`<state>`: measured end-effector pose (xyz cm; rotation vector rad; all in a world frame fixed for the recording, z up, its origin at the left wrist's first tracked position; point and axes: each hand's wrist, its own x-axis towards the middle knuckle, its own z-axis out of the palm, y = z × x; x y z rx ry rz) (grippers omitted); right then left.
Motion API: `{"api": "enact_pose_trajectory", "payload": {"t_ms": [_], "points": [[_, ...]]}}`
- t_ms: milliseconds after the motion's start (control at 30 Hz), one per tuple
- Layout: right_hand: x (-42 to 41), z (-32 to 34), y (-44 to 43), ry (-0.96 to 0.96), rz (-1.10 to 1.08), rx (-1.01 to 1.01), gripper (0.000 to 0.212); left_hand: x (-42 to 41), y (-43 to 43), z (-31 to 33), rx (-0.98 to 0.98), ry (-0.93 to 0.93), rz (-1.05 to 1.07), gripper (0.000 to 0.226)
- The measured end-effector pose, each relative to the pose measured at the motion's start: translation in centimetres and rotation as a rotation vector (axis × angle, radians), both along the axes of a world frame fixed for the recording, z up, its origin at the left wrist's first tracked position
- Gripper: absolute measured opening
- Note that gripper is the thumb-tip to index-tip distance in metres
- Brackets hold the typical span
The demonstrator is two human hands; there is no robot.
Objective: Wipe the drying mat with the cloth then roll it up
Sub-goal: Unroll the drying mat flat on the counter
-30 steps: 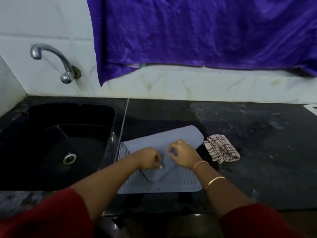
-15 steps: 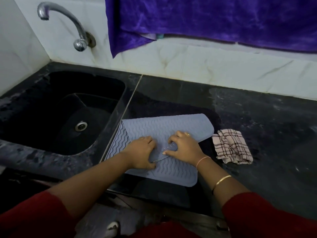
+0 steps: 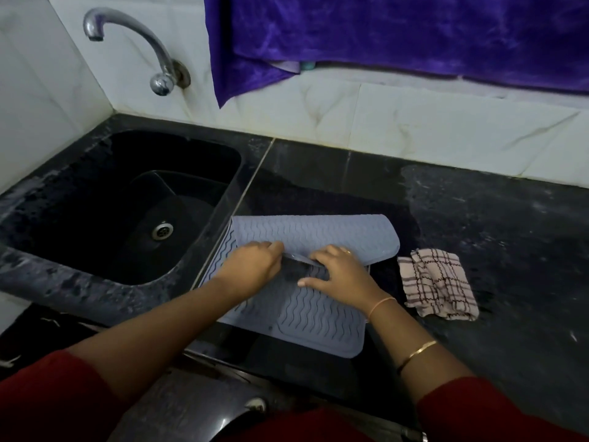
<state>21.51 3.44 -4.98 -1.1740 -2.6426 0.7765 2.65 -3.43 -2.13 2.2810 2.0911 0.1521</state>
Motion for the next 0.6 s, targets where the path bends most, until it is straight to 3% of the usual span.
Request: {"api": "enact_pose_trajectory", "payload": {"t_ms": [167,300,500,600], "points": [[-0.1,1.4,3.8,-0.026,-0.072,0.298,0.031,-3.0,2.8,2.2,0.176,-0.072,0.005,0.023],[-0.9,3.1,7.8,-0.027,-0.212,0.442,0.029,-5.0,6.4,3.2,0.228,-0.077,0.003,0.022],[-3.4,4.7,13.1,-0.13,-0.313,0.418,0.027,-7.3,13.4,3.3,0.23,-0.014,0.037,0.029],[-4.2,4.3,14.7,-0.18,-0.318,0.35,0.036,-7.5,15.7,2.7,0.183,0.037,0.087,0.043]]}}
